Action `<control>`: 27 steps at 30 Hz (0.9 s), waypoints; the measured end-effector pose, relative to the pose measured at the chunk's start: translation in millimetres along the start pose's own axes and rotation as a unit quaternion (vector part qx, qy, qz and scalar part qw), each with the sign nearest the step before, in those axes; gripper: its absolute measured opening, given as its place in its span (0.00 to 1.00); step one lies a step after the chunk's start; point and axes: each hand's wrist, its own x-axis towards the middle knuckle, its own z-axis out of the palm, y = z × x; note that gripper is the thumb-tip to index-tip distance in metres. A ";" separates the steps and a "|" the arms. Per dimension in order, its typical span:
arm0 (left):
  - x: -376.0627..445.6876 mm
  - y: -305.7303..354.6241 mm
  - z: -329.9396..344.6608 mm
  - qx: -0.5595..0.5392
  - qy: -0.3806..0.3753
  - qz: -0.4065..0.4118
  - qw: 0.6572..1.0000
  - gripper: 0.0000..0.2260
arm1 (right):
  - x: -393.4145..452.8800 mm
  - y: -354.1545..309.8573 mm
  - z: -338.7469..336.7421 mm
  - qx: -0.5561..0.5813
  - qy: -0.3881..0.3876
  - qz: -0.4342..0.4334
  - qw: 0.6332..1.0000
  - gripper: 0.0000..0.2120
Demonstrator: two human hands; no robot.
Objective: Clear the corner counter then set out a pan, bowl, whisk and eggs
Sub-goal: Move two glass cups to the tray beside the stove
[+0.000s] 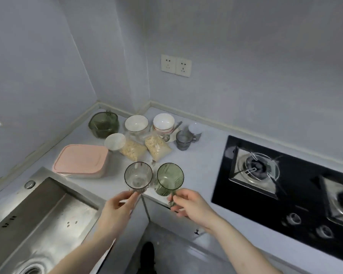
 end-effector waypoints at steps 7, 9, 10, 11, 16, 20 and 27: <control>-80.9 15.6 154.0 0.004 -0.163 0.064 0.985 0.08 | -157.4 87.3 -127.4 0.066 0.149 -0.040 0.986 0.09; -101.9 16.8 191.8 0.024 -0.197 0.076 0.977 0.08 | -195.5 112.1 -157.2 0.082 0.187 -0.041 0.978 0.09; -114.9 18.7 212.3 0.036 -0.217 0.087 0.972 0.08 | -216.4 125.5 -172.4 0.094 0.214 -0.037 0.972 0.09; -128.1 21.6 231.2 0.043 -0.234 0.098 0.966 0.08 | -235.0 137.4 -186.2 0.108 0.236 -0.034 0.965 0.09; -191.0 41.6 315.8 0.074 -0.312 0.125 0.939 0.09 | -310.0 183.7 -249.9 0.146 0.325 -0.030 0.934 0.10; -224.5 57.5 372.8 0.100 -0.358 0.148 0.916 0.10 | -344.0 206.2 -291.1 0.183 0.368 -0.039 0.911 0.10; -255.5 77.4 493.0 0.120 -0.411 0.153 0.891 0.09 | -386.1 253.2 -384.5 0.230 0.436 -0.032 0.870 0.10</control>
